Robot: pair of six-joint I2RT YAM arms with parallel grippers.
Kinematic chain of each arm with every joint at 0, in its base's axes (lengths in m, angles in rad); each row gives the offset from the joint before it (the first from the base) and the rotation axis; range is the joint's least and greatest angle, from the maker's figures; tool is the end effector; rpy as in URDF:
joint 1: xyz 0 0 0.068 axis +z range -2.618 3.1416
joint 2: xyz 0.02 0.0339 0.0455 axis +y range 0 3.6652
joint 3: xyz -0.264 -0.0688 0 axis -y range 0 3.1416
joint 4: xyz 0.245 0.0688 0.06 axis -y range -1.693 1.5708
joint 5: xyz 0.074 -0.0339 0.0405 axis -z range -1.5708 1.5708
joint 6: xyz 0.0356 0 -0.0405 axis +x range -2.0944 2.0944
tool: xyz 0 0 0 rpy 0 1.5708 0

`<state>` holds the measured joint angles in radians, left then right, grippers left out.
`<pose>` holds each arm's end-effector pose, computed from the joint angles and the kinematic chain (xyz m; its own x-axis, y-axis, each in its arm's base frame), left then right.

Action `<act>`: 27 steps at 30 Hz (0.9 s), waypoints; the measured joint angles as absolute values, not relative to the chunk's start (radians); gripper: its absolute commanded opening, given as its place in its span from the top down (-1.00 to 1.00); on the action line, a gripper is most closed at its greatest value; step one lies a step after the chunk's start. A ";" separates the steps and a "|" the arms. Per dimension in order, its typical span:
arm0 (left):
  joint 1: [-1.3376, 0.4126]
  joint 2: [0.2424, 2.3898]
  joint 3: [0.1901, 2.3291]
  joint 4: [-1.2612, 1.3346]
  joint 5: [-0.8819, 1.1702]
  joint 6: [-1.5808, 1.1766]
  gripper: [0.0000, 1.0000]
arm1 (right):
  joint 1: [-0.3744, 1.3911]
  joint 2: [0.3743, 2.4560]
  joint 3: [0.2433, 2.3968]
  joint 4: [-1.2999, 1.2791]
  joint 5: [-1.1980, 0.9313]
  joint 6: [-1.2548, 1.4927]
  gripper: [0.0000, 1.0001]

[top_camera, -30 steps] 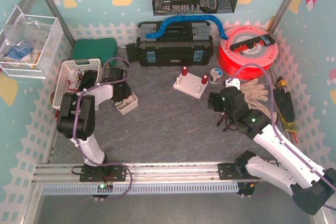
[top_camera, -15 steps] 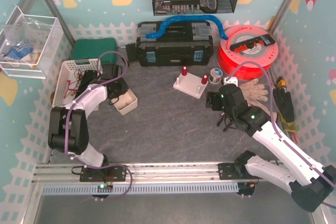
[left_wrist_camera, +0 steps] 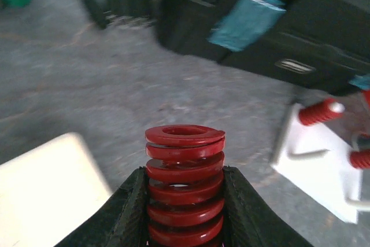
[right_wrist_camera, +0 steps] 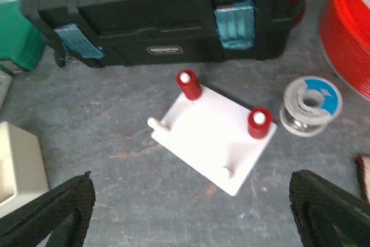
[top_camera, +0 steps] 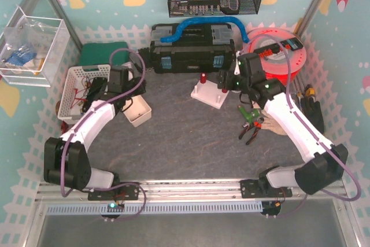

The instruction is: Install the large spring

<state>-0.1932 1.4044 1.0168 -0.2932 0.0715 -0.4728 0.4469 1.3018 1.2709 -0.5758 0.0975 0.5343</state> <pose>0.3046 -0.0622 0.2679 -0.6620 -0.3333 -0.6713 -0.0623 0.9170 -0.3939 0.2598 0.1207 0.3580 -0.6248 0.2626 -0.7353 -0.0463 0.9276 0.3706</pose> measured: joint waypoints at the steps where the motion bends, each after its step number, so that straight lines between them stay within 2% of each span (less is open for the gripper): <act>1: -0.205 1.398 1.003 -0.257 0.093 -0.452 0.89 | 0.427 1.325 1.298 -0.575 0.065 0.529 -0.78; 5: -0.273 1.398 0.972 -0.128 0.193 -0.350 0.90 | 0.397 1.407 1.389 -0.577 -0.048 0.503 -0.65; 10: -0.378 1.419 0.963 0.027 0.279 -0.205 0.95 | 0.397 1.504 1.493 -0.582 -0.219 0.492 -0.35; 13: -0.440 1.433 0.944 0.118 0.309 -0.117 0.97 | 0.397 1.571 1.560 -0.595 -0.332 0.492 -0.23; 23: -0.537 1.509 0.941 0.263 0.367 0.060 1.00 | 0.407 1.711 1.701 -0.663 -0.597 0.485 -0.29; 27: -0.555 1.515 0.941 0.302 0.383 0.084 1.00 | 0.408 1.721 1.705 -0.685 -0.657 0.479 -0.18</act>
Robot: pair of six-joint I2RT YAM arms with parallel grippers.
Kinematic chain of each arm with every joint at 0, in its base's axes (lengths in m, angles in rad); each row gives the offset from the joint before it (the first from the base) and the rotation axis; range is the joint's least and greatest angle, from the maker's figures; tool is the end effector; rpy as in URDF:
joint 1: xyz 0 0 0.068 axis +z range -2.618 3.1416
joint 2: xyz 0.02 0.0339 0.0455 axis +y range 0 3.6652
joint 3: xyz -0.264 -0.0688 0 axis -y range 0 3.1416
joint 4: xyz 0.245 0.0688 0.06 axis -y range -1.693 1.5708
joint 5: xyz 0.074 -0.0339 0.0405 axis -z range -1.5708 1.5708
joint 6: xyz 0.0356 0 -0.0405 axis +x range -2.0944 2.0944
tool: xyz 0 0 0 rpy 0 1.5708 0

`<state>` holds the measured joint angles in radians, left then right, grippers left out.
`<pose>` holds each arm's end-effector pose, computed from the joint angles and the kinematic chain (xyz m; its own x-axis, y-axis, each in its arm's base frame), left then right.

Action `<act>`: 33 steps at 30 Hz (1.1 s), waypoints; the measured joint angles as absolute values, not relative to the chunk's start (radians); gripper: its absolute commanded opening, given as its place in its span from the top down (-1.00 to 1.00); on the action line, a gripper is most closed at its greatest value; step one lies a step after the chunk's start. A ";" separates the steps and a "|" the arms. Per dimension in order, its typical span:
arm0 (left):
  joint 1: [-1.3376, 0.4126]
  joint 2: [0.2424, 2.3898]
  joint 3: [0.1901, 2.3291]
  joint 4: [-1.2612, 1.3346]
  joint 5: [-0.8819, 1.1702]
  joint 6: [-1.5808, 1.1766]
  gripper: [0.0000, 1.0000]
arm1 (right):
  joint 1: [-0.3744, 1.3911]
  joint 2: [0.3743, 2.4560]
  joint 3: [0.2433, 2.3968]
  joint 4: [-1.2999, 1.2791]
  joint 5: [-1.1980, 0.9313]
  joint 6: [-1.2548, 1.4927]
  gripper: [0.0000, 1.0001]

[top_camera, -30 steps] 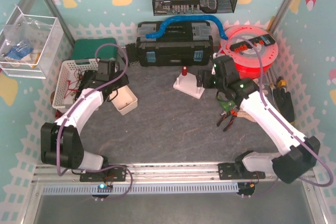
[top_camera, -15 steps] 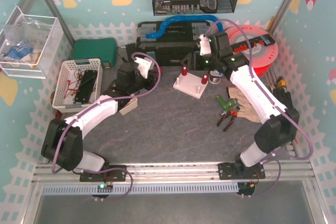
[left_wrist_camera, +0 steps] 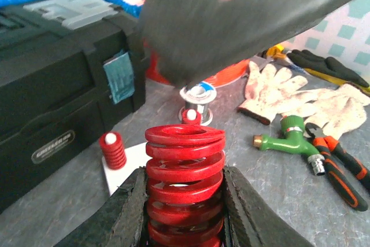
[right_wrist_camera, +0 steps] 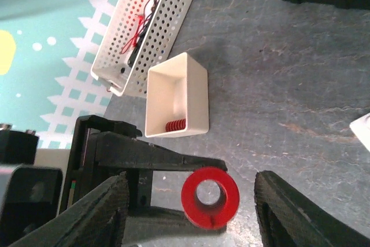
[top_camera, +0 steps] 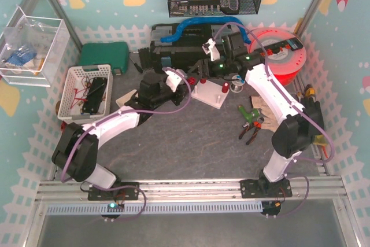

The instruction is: Install the large spring

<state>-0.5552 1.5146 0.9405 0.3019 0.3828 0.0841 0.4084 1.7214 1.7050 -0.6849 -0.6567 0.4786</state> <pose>0.2875 -0.1940 0.2656 -0.1609 0.1915 -0.9682 0.8111 0.5846 -0.0192 0.3435 0.1723 0.3645 -0.8676 0.0220 -0.4968 -0.3865 0.5988 0.7015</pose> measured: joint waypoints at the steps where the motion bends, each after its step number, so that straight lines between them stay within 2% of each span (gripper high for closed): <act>1: -0.560 1.515 0.941 0.310 0.387 0.087 1.00 | 0.408 1.725 1.705 -0.690 -0.668 0.475 -0.16; 10: -0.585 1.515 0.941 0.369 0.417 0.110 1.00 | 0.408 1.766 1.725 -0.776 -0.721 0.422 -0.08; 16: -0.586 1.515 0.941 0.388 0.416 0.112 1.00 | 0.408 1.766 1.724 -0.804 -0.740 0.393 0.37; 18: -0.586 1.515 0.940 0.390 0.417 0.113 0.98 | 0.408 1.766 1.724 -0.804 -0.742 0.386 0.65; 19: -0.586 1.515 0.940 0.389 0.416 0.113 0.87 | 0.408 1.766 1.724 -0.804 -0.743 0.382 0.89; 20: -0.586 1.515 0.940 0.389 0.416 0.112 0.74 | 0.407 1.766 1.724 -0.804 -0.743 0.381 1.00; 24: -0.586 1.515 0.940 0.390 0.401 0.109 0.08 | 0.408 1.763 1.719 -0.789 -0.733 0.375 1.00; 26: -0.589 1.515 0.940 0.392 0.379 0.096 -0.17 | 0.413 1.754 1.713 -0.778 -0.701 0.378 1.00; 29: -0.585 1.515 0.940 0.398 0.342 0.073 -0.56 | 0.416 1.734 1.702 -0.765 -0.592 0.383 1.00; 31: -0.582 1.515 0.940 0.392 0.315 0.057 -0.92 | 0.414 1.713 1.684 -0.750 -0.493 0.386 1.00; 33: -0.580 1.510 0.934 0.385 0.286 0.041 -0.98 | 0.412 1.677 1.636 -0.722 -0.398 0.390 1.00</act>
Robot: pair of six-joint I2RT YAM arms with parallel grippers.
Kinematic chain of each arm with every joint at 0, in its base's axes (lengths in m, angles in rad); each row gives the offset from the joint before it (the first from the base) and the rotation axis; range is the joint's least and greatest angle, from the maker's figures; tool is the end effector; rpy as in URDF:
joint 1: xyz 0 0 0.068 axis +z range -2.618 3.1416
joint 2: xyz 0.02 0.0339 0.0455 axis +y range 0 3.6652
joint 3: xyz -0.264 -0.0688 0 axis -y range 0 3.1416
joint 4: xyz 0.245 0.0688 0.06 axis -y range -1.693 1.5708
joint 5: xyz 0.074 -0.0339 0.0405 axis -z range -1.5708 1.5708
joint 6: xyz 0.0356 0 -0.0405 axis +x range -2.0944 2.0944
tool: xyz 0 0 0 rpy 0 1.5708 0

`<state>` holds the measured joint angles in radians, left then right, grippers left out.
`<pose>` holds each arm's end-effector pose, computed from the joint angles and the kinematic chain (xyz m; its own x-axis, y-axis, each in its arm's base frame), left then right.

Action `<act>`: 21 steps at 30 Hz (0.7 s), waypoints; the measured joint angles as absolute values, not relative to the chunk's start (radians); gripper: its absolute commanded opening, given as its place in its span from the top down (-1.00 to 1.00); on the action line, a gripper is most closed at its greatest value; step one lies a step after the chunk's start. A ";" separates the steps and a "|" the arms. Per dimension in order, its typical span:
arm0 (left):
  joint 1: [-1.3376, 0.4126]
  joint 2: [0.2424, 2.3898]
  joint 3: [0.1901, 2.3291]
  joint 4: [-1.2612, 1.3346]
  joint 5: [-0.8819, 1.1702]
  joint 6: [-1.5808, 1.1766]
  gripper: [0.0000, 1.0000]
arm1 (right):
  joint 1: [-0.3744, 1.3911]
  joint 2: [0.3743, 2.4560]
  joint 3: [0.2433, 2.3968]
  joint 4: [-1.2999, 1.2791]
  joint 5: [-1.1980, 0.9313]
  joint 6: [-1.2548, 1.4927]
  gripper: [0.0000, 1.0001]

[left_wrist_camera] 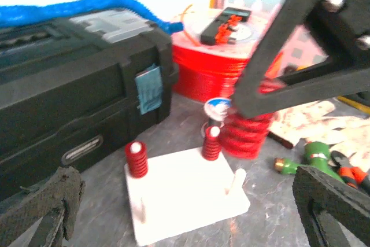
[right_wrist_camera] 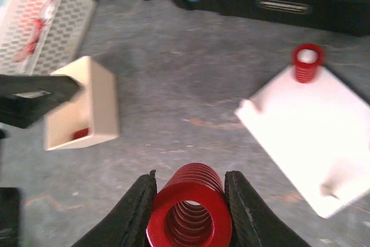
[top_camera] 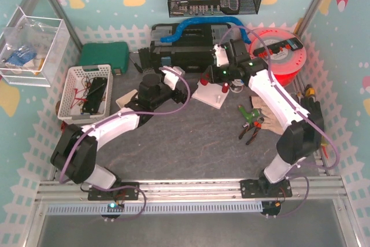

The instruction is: Install the large spring

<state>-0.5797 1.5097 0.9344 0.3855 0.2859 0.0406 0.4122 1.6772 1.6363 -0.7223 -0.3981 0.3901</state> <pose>0.2859 -0.1992 0.2736 -0.1270 0.1297 -0.9834 0.7630 0.6462 -0.0133 0.3357 0.1619 0.3521 -0.8238 0.0224 -0.5664 -0.3381 0.7826 0.5226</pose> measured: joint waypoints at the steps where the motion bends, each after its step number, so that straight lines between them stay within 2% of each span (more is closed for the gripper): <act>1: -0.578 1.502 0.926 0.382 0.270 0.031 -0.98 | 0.411 1.654 1.602 -0.706 -0.350 0.390 1.00; 7: -0.557 1.436 0.889 0.300 0.146 -0.052 -0.98 | 0.407 1.520 1.338 -0.573 -0.123 0.394 1.00; 12: -0.476 1.422 0.921 0.135 0.078 -0.190 -0.98 | 0.406 1.509 1.174 -0.476 -0.019 0.393 1.00; 21: -0.330 1.354 0.906 -0.023 0.022 -0.342 -0.98 | 0.406 1.549 1.147 -0.387 0.019 0.396 1.00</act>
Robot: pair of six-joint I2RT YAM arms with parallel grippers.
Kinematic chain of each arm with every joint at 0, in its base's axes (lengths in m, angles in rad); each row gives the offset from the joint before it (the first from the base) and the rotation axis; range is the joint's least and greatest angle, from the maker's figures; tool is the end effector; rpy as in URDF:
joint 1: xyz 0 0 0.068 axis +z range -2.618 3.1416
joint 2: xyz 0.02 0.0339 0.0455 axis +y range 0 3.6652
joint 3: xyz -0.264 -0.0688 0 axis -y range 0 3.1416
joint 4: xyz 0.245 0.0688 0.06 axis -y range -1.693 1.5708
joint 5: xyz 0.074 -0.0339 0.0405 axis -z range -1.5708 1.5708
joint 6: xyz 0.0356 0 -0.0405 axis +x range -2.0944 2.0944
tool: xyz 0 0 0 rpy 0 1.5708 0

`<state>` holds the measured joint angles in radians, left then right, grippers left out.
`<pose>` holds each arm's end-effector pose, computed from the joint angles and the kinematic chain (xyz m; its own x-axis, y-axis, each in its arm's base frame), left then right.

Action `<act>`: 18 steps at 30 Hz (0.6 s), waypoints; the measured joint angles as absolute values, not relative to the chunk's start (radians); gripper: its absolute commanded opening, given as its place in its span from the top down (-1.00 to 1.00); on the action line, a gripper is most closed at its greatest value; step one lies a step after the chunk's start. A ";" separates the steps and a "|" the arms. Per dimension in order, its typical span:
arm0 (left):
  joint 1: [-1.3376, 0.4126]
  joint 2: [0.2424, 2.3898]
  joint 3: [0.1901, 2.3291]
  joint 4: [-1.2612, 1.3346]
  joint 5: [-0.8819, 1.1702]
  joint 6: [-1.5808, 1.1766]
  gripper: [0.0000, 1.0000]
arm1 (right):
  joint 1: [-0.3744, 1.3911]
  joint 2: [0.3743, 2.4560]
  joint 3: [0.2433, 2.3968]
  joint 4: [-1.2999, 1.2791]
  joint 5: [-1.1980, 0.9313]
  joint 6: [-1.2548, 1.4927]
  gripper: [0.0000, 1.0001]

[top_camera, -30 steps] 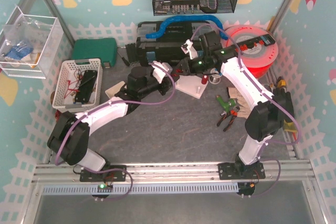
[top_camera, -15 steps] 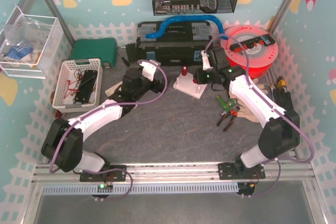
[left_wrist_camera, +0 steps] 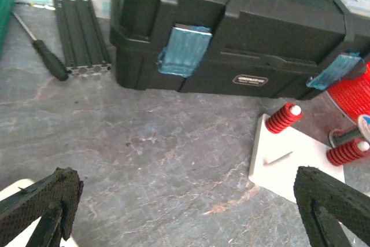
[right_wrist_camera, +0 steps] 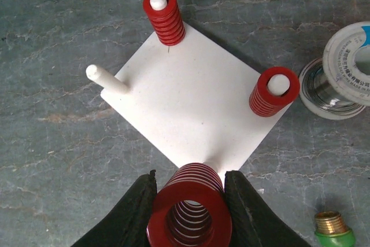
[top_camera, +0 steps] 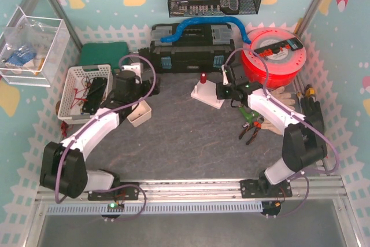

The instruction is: Install the large spring

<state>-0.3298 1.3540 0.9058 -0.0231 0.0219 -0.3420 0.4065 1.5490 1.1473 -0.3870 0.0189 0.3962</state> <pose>0.2908 -0.1004 0.2695 -0.5195 -0.1766 -0.8360 0.1783 0.9345 -0.3082 0.3130 0.1340 0.2591 -0.7490 0.0977 -0.6553 -0.1019 0.9603 0.2596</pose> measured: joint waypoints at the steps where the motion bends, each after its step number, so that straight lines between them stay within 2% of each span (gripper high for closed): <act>1: -0.323 1.340 0.900 -0.028 0.020 -0.349 -0.98 | 0.406 1.551 1.147 -0.380 0.023 0.396 1.00; 18: -0.216 1.306 0.863 -0.084 0.038 -0.406 -0.98 | 0.406 1.627 1.147 -0.344 0.036 0.396 1.00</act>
<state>-0.2157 1.3056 0.8627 -0.0841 0.0383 -0.4065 0.4065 1.6268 1.1469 -0.3435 0.0360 0.3962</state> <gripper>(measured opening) 0.991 0.292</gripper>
